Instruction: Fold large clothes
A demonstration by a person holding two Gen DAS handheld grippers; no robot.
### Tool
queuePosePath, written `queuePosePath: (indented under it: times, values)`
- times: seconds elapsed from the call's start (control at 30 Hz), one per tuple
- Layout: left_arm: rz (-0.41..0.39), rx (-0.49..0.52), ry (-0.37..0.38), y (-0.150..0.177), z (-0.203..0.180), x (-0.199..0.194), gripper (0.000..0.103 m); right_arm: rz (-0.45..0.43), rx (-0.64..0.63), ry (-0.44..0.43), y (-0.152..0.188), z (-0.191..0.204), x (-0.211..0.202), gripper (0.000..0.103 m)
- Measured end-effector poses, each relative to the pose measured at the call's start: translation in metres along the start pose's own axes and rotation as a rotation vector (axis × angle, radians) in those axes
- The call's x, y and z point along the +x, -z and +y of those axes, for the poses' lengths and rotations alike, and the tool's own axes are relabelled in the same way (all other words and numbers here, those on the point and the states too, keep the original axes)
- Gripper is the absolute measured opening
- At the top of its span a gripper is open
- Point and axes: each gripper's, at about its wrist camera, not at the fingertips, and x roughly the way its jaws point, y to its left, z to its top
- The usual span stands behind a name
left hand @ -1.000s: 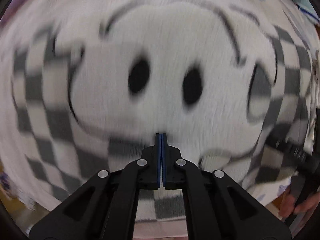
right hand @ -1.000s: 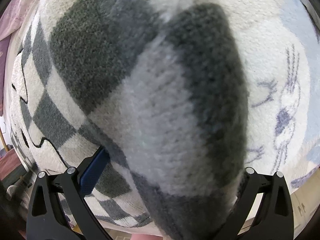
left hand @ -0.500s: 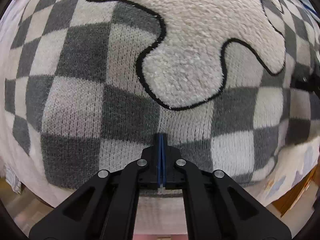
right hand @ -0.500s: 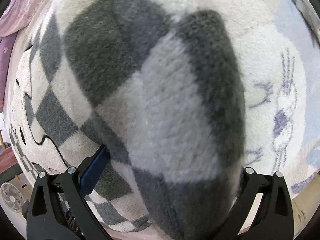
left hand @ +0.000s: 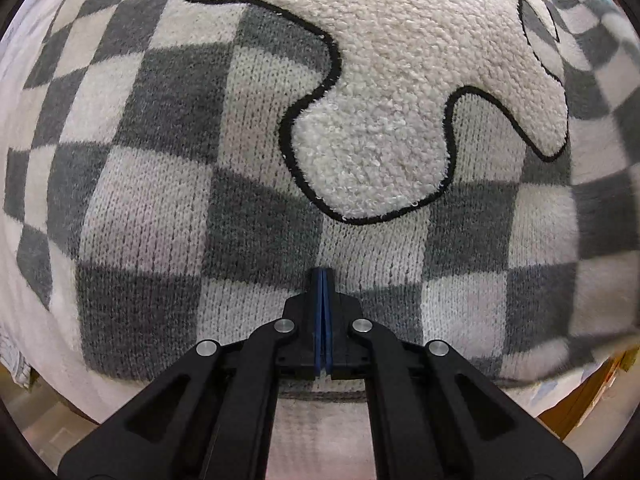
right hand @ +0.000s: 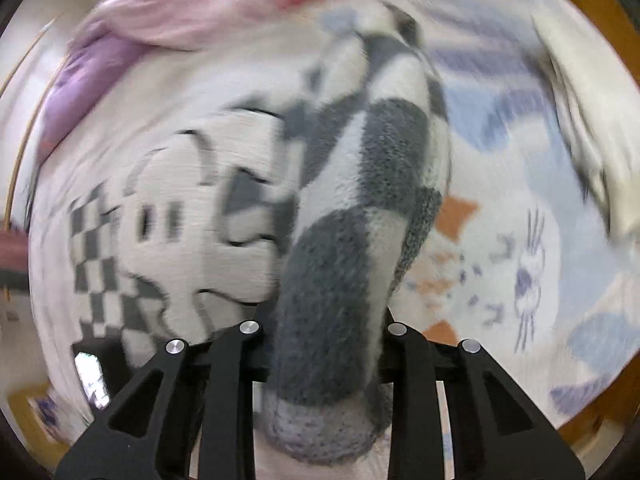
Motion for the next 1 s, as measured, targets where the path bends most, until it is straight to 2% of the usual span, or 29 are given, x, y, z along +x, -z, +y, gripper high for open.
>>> queuePosePath:
  times: [0.17,0.27,0.37,0.47,0.57,0.67,0.83,0.87,0.93,1.0]
  values:
    - [-0.023,0.002,-0.017,0.005,-0.001,0.002,0.001,-0.044,-0.118,-0.094,-0.004,0.05,-0.036,0.023]
    - [-0.029,-0.043,0.008,0.006,0.005,0.001,0.002,-0.056,-0.211,-0.106,-0.012,0.077,-0.049,0.023]
    - [-0.042,-0.04,0.035,0.009,0.009,0.003,0.002,-0.036,-0.258,-0.125,-0.016,0.103,-0.055,0.023]
    - [-0.053,-0.042,0.096,0.014,0.02,0.003,0.003,-0.026,-0.313,-0.117,-0.022,0.132,-0.056,0.023]
    - [-0.029,-0.052,0.172,0.011,0.036,0.005,0.003,-0.031,-0.399,-0.084,-0.014,0.168,-0.054,0.023]
    - [-0.025,-0.113,0.302,0.013,0.06,0.01,0.003,-0.005,-0.449,-0.089,-0.007,0.202,-0.046,0.023]
    - [-0.003,-0.142,0.463,0.014,0.092,0.013,0.003,0.049,-0.484,-0.072,-0.004,0.249,-0.015,0.023]
    - [-0.012,-0.161,0.467,0.015,0.105,0.006,0.003,0.055,-0.487,-0.062,-0.003,0.256,-0.012,0.023]
    - [-0.053,-0.184,0.418,0.018,0.132,-0.012,0.003,0.069,-0.48,-0.07,-0.005,0.268,-0.003,0.023]
    - [-0.061,-0.18,0.393,0.019,0.158,-0.025,0.003,0.087,-0.48,-0.069,-0.005,0.282,0.008,0.024]
